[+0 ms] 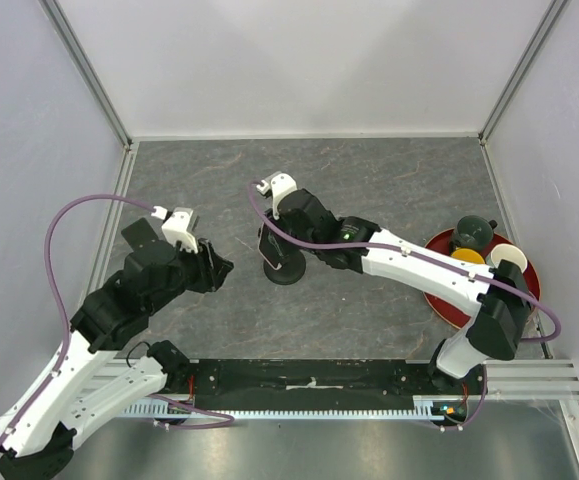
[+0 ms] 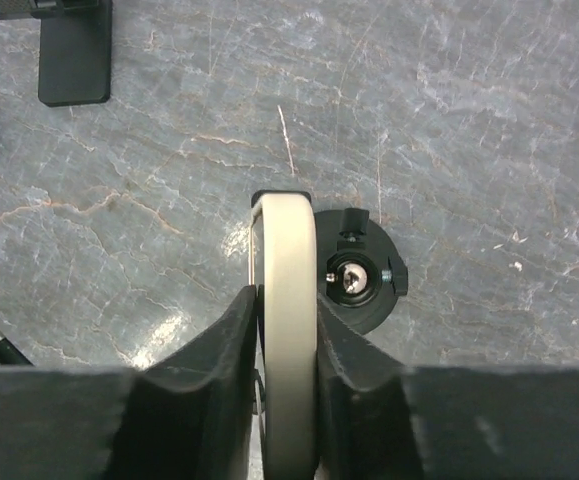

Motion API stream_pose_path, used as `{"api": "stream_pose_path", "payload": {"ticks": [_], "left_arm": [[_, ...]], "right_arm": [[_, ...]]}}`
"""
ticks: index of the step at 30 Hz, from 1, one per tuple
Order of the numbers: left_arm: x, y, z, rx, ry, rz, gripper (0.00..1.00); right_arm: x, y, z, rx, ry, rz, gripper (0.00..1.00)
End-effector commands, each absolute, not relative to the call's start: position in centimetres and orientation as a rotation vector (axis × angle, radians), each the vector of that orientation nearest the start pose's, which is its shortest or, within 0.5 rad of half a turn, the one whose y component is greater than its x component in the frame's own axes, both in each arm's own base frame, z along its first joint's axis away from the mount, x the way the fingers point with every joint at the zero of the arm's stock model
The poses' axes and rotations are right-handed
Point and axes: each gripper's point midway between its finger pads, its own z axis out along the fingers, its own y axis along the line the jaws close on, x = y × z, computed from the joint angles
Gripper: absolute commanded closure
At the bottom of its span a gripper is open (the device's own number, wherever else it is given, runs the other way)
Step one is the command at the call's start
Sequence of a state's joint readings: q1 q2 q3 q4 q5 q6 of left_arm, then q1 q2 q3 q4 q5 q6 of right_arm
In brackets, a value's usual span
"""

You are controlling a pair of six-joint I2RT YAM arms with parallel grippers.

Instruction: Place the phone on the phone stand

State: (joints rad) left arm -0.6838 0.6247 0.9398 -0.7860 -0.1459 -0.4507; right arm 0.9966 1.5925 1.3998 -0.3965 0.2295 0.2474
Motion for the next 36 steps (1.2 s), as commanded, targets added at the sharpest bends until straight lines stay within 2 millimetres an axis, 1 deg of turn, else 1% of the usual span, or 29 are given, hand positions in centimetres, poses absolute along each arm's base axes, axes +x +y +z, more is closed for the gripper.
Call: {"api": "stream_pose_path", "payload": {"ticks": [1,2,4,5,6,8,9,10,11,12,14,15,16,17,19,22,24,27,28,30,31,32,33,34,36], "left_arm": [[18.1,-14.8,27.0,0.166,2.038,-0.624,0.50],[18.2,-15.0,26.9,0.181,2.030,-0.632,0.50],[18.1,-15.7,26.9,0.211,2.027,-0.666,0.50],[18.3,-16.2,27.2,0.226,2.009,-0.682,0.50],[18.1,-16.7,27.2,0.249,2.006,-0.707,0.50],[18.5,-17.2,27.3,0.259,1.998,-0.719,0.50],[18.5,-17.7,27.4,0.277,1.995,-0.740,0.50],[18.6,-18.0,27.3,0.289,1.996,-0.749,0.50],[18.5,-18.6,27.5,0.309,1.980,-0.782,0.50],[18.5,-18.9,27.6,0.324,1.975,-0.795,0.50],[18.5,-19.3,27.6,0.336,1.970,-0.815,0.50],[18.4,-19.4,27.7,0.338,1.964,-0.822,0.50],[18.4,-19.4,27.9,0.344,1.959,-0.826,0.50],[18.2,-19.5,27.8,0.356,1.958,-0.835,0.50],[17.9,-19.4,28.0,0.368,1.948,-0.840,0.50],[17.3,-19.1,28.4,0.383,1.928,-0.850,0.51],[16.9,-18.9,28.7,0.385,1.910,-0.857,0.50],[16.3,-19.0,28.9,0.406,1.908,-0.881,0.50],[15.9,-19.1,28.9,0.422,1.909,-0.896,0.50],[15.7,-19.2,29.0,0.439,1.905,-0.906,0.51],[15.4,-19.2,29.1,0.453,1.901,-0.912,0.51],[15.4,-19.2,29.0,0.458,1.903,-0.910,0.51],[15.4,-19.1,29.2,0.458,1.899,-0.908,0.51],[15.5,-19.1,29.2,0.452,1.900,-0.904,0.51],[15.6,-19.1,29.2,0.436,1.907,-0.910,0.51]], "right_arm": [[27.1,32.1,17.8,-0.734,2.233,0.301,0.63],[27.1,32.0,18.6,-0.722,2.219,0.332,0.53],[26.9,32.2,19.4,-0.724,2.206,0.418,0.46],[26.8,32.1,20.3,-0.720,2.183,0.445,0.41],[26.8,31.9,20.2,-0.736,2.173,0.456,0.38],[26.3,32.4,21.3,-0.772,2.132,0.527,0.36],[26.1,32.4,21.2,-0.798,2.119,0.551,0.35],[25.6,33.3,21.8,-0.867,2.069,0.623,0.33],[25.5,33.5,22.3,-0.882,2.041,0.649,0.30],[25.9,33.3,22.4,-0.888,2.026,0.675,0.30],[25.6,34.0,22.7,-0.960,1.997,0.759,0.31],[26.0,33.9,23.1,-0.973,1.979,0.772,0.32],[26.1,33.8,23.2,-1.021,1.946,0.769,0.32],[25.4,34.2,23.5,-1.084,1.904,0.827,0.34],[25.1,34.3,23.5,-1.149,1.860,0.868,0.35],[25.2,34.3,23.2,-1.198,1.839,0.900,0.40],[24.9,34.5,23.3,-1.219,1.814,0.958,0.44],[25.4,34.8,22.9,-1.200,1.848,0.978,0.59],[25.6,34.9,22.3,-1.198,1.867,0.977,0.69],[26.0,34.9,22.0,-1.191,1.875,0.974,0.80],[26.5,34.7,21.9,-1.179,1.880,0.958,0.96],[26.9,34.6,21.9,-1.172,1.882,0.941,1.00],[27.6,34.3,21.8,-1.153,1.890,0.906,1.00],[28.6,33.8,22.4,-1.131,1.882,0.886,1.00],[29.6,33.2,23.3,-1.150,1.831,0.854,1.00]]}}
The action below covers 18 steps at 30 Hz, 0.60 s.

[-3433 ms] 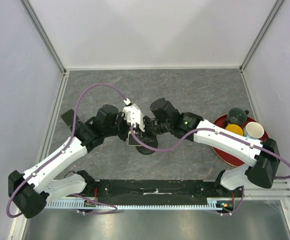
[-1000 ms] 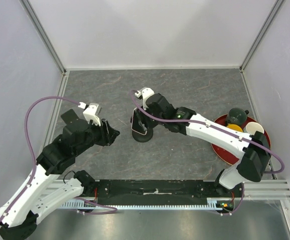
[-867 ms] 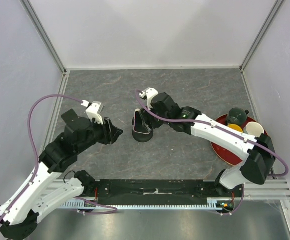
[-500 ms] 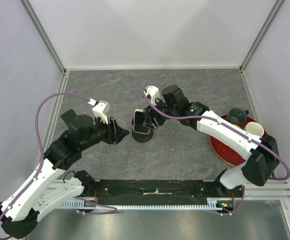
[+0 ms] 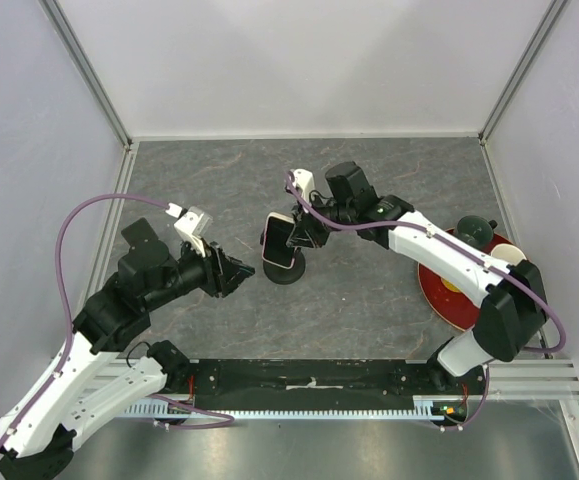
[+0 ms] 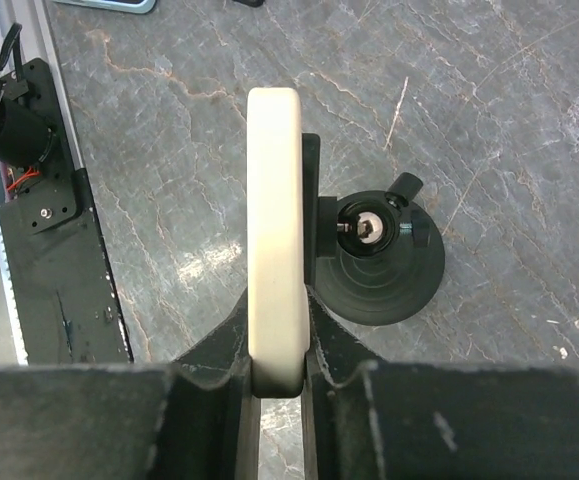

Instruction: Place the phone on the phone stand

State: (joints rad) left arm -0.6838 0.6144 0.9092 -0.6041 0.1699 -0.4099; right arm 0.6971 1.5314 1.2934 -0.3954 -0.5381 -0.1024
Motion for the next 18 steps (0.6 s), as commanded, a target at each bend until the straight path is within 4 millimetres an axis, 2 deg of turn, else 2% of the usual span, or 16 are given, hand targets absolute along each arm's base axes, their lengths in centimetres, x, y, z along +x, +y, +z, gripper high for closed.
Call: {"api": "stream_pose_path", "payload": {"ticks": [1,3,4,6,7,9,10,11,12,13,14,15,16,17,18], "left_arm": [[15.6,-19.4,29.2,0.439,1.910,-0.919,0.51],[15.8,-19.8,29.2,0.441,1.901,-0.936,0.51],[15.9,-20.0,29.1,0.447,1.905,-0.938,0.51],[16.3,-20.2,29.2,0.450,1.890,-0.935,0.51],[16.6,-20.2,29.3,0.447,1.888,-0.924,0.51],[17.0,-20.2,29.4,0.439,1.883,-0.911,0.51],[17.1,-20.3,29.4,0.440,1.879,-0.911,0.51],[17.2,-20.4,29.4,0.442,1.875,-0.912,0.51],[17.3,-20.6,29.4,0.445,1.865,-0.916,0.51],[17.3,-20.8,29.2,0.452,1.868,-0.924,0.51],[17.4,-21.0,29.1,0.463,1.867,-0.925,0.51],[17.5,-21.1,28.8,0.468,1.874,-0.926,0.51],[17.5,-21.4,28.5,0.478,1.879,-0.932,0.51],[17.6,-21.6,28.3,0.492,1.883,-0.936,0.51],[17.8,-21.9,27.8,0.502,1.900,-0.937,0.51]], "right_arm": [[30.5,32.7,24.0,-1.145,1.803,0.844,1.00],[31.5,32.1,25.0,-1.167,1.745,0.823,1.00],[32.5,31.4,26.3,-1.156,1.711,0.836,1.00],[34.1,30.4,27.0,-1.144,1.699,0.832,1.00],[35.5,29.2,28.4,-1.132,1.662,0.819,1.00],[37.3,27.8,28.3,-1.122,1.669,0.820,1.00],[39.2,26.1,29.5,-1.097,1.646,0.790,1.00],[39.3,25.6,29.5,-1.112,1.647,0.821,1.00],[40.4,25.0,28.6,-1.118,1.661,0.820,1.00],[41.8,23.7,29.5,-1.120,1.631,0.777,1.00],[42.0,23.3,29.3,-1.140,1.620,0.786,1.00],[42.5,22.9,28.3,-1.159,1.623,0.802,1.00],[43.5,21.8,29.2,-1.159,1.595,0.792,1.00],[44.0,21.3,27.9,-1.178,1.610,0.812,1.00],[44.1,21.0,28.0,-1.192,1.595,0.848,1.00]]}}
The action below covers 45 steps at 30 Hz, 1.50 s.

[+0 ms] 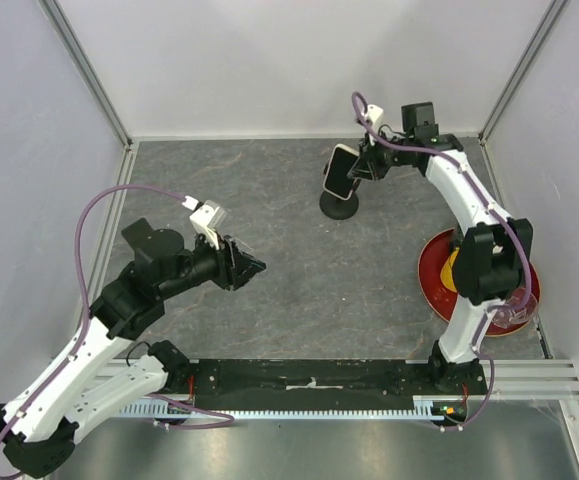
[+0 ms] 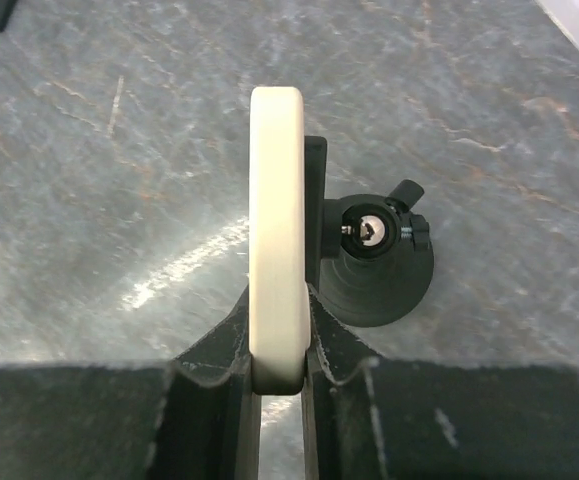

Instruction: Place the phone on the phone stand

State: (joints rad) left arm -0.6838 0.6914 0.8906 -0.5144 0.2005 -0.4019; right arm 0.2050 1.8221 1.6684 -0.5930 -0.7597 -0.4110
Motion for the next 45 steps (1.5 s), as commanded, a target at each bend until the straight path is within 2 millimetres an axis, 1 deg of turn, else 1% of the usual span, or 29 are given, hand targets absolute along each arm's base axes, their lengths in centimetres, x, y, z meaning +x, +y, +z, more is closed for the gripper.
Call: {"api": "stream_pose_path", "payload": {"ticks": [1,2,3,4,5,7,8,10,11,14,15,17,18,19,20,21,22,24,25,26,27,28,30,35,36,42,43,44,45], "left_arm": [[17.8,-22.2,27.7,0.516,1.907,-0.945,0.51],[18.0,-22.3,27.5,0.524,1.910,-0.941,0.52],[18.2,-22.6,27.1,0.531,1.925,-0.941,0.52],[18.3,-22.9,27.1,0.540,1.916,-0.954,0.52],[18.3,-23.2,26.8,0.549,1.920,-0.965,0.52],[18.5,-24.0,26.7,0.568,1.918,-0.996,0.52],[18.6,-24.3,26.6,0.570,1.919,-1.008,0.52],[18.7,-24.9,26.2,0.595,1.937,-1.031,0.53],[18.8,-25.1,26.4,0.598,1.935,-1.033,0.54],[18.9,-25.2,26.5,0.602,1.935,-1.035,0.54],[19.0,-25.2,26.5,0.599,1.935,-1.033,0.54],[19.0,-25.0,26.4,0.588,1.939,-1.030,0.54],[19.1,-24.9,26.2,0.578,1.942,-1.021,0.54],[19.1,-24.9,26.2,0.571,1.948,-1.025,0.54],[19.1,-24.9,26.0,0.567,1.951,-1.028,0.54],[19.2,-25.0,25.9,0.561,1.955,-1.030,0.54],[19.2,-25.0,25.9,0.555,1.959,-1.036,0.55],[19.0,-25.1,26.2,0.552,1.954,-1.050,0.55],[19.0,-25.1,26.3,0.545,1.951,-1.056,0.55],[18.9,-25.1,26.4,0.544,1.948,-1.062,0.55],[18.7,-25.0,26.5,0.545,1.950,-1.065,0.55],[18.7,-25.0,26.7,0.546,1.946,-1.066,0.55],[18.5,-24.9,26.8,0.554,1.951,-1.061,0.55],[18.5,-24.4,26.3,0.553,1.971,-1.035,0.55],[18.6,-24.4,26.2,0.550,1.975,-1.030,0.55],[19.7,-24.5,26.0,0.535,1.977,-0.994,0.55],[19.8,-24.4,26.1,0.534,1.974,-0.989,0.55],[19.9,-24.5,26.1,0.531,1.973,-0.987,0.55],[20.0,-24.5,26.2,0.529,1.971,-0.986,0.55]], "right_arm": [[45.1,20.2,29.7,-1.205,1.555,0.816,1.00],[45.3,19.7,27.4,-1.234,1.615,0.847,1.00],[45.9,19.2,26.8,-1.258,1.646,0.805,1.00],[46.6,19.1,28.3,-1.285,1.617,0.760,1.00],[46.8,18.7,26.7,-1.281,1.679,0.781,1.00],[47.3,18.1,26.7,-1.272,1.671,0.787,1.00],[47.2,18.0,26.1,-1.268,1.690,0.814,1.00],[47.1,18.0,25.9,-1.274,1.685,0.839,1.00],[46.9,18.3,25.6,-1.271,1.689,0.866,1.00],[46.2,19.5,26.4,-1.275,1.626,0.953,1.00],[46.1,20.5,27.4,-1.293,1.595,0.949,1.00],[46.0,22.3,28.0,-1.297,1.584,0.982,1.00],[45.6,23.9,29.0,-1.318,1.542,0.995,1.00],[45.8,24.9,29.6,-1.298,1.531,1.021,1.00],[46.1,25.7,29.3,-1.298,1.526,1.033,1.00],[45.7,27.1,29.2,-1.313,1.509,1.053,1.00],[46.2,27.9,29.1,-1.310,1.490,1.061,1.00],[46.2,29.2,28.9,-1.322,1.464,1.079,1.00],[46.6,29.7,28.0,-1.324,1.476,1.090,1.00],[46.6,30.0,27.9,-1.324,1.478,1.101,1.00],[46.5,30.6,28.2,-1.331,1.459,1.108,1.00],[46.7,30.9,27.8,-1.328,1.460,1.117,1.00],[46.9,31.3,27.9,-1.331,1.461,1.103,1.00],[47.5,31.9,27.8,-1.330,1.487,1.022,1.00],[47.4,32.3,27.6,-1.344,1.482,1.007,1.00],[47.1,32.2,25.5,-1.393,1.573,0.897,1.00],[47.0,32.2,25.5,-1.399,1.581,0.883,0.93],[47.5,31.9,25.0,-1.392,1.612,0.836,0.83],[47.4,32.1,24.8,-1.394,1.622,0.825,0.75]]}}
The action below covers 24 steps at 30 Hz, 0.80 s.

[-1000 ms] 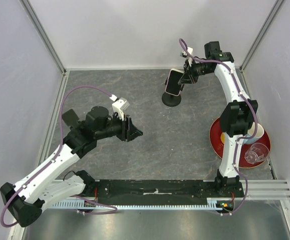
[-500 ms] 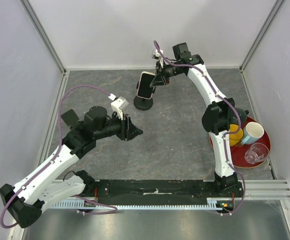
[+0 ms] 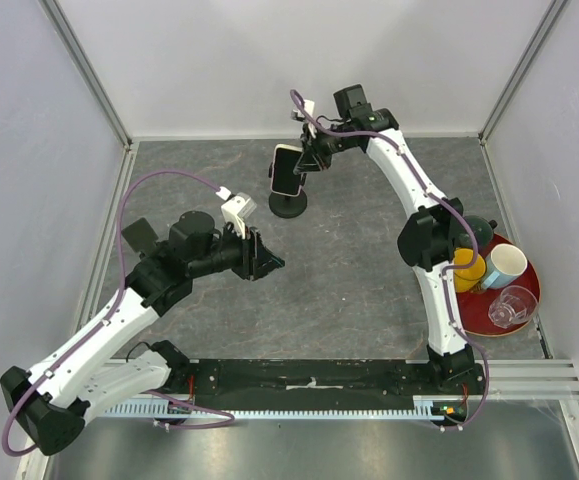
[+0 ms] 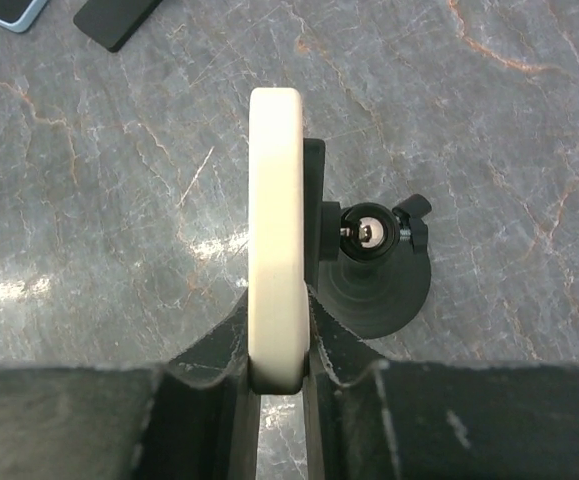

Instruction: Place the phone on the phone stand

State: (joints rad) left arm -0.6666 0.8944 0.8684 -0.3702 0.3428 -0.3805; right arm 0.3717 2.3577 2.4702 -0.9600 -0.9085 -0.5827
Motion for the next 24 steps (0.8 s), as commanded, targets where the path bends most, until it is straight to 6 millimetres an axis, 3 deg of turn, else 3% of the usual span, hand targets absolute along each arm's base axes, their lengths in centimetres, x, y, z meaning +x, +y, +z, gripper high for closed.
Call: {"api": "stream_pose_path", "payload": {"ticks": [1,2,6,7,8,9,10,11,13,14,15,16,17,18,19,20,21,22,23,24], "left_arm": [[20.1,-24.5,26.2,0.525,1.971,-0.988,0.55],[20.0,-24.5,26.3,0.523,1.967,-0.992,0.55],[20.0,-24.4,26.4,0.507,1.964,-1.001,0.55],[19.9,-24.3,26.5,0.502,1.962,-1.000,0.55],[20.0,-24.2,26.7,0.491,1.956,-0.996,0.55],[20.0,-24.0,26.8,0.484,1.953,-0.991,0.55],[20.1,-23.7,26.6,0.471,1.959,-0.979,0.55],[20.4,-23.5,26.6,0.455,1.962,-0.958,0.54],[21.0,-23.0,26.1,0.425,1.988,-0.921,0.54],[21.7,-22.5,25.9,0.388,2.002,-0.887,0.54],[22.7,-21.8,25.6,0.335,2.025,-0.865,0.54],[23.5,-21.6,25.3,0.307,2.041,-0.861,0.54],[23.6,-21.7,25.4,0.300,2.046,-0.898,0.54],[24.7,-20.7,25.3,0.227,2.055,-0.907,0.54],[25.3,-20.6,25.3,0.203,2.054,-0.931,0.54],[25.4,-20.8,25.9,0.207,2.031,-0.986,0.54],[26.1,-20.1,26.1,0.160,2.024,-0.994,0.54],[26.3,-20.0,26.2,0.154,2.020,-1.009,0.54],[26.3,-19.9,26.4,0.151,2.013,-1.017,0.53],[26.3,-19.8,26.5,0.156,2.009,-1.015,0.53]], "right_arm": [[47.5,32.0,25.0,-1.391,1.626,0.807,0.65],[47.7,31.8,25.1,-1.377,1.644,0.787,0.49],[48.6,31.7,26.5,-1.310,1.656,0.741,0.33],[48.9,31.6,27.7,-1.285,1.637,0.723,0.14],[48.9,31.6,27.9,-1.231,1.675,0.740,0.02],[49.2,31.6,28.1,-1.186,1.699,0.729,0.02],[49.5,31.6,30.3,-1.136,1.656,0.712,0.02],[49.4,31.7,29.7,-1.099,1.691,0.729,0.02],[48.6,31.9,31.9,-1.011,1.692,0.773,0.02],[48.0,32.4,30.6,-0.976,1.744,0.801,0.02],[47.4,32.8,32.5,-0.924,1.718,0.825,0.02],[47.1,33.1,32.4,-0.880,1.739,0.829,0.02],[46.3,34.2,30.8,-0.846,1.789,0.849,0.02],[46.1,34.6,32.6,-0.718,1.789,0.882,0.02],[47.1,34.0,32.4,-0.584,1.820,0.802,0.02],[46.8,34.2,29.9,-0.493,1.886,0.747,0.02],[46.5,33.8,31.9,-0.401,1.842,0.716,0.02],[47.1,32.7,31.9,-0.265,1.843,0.639,0.02],[46.0,33.3,30.4,-0.232,1.870,0.626,0.02],[45.8,32.9,31.6,-0.179,1.838,0.624,0.02]]}}
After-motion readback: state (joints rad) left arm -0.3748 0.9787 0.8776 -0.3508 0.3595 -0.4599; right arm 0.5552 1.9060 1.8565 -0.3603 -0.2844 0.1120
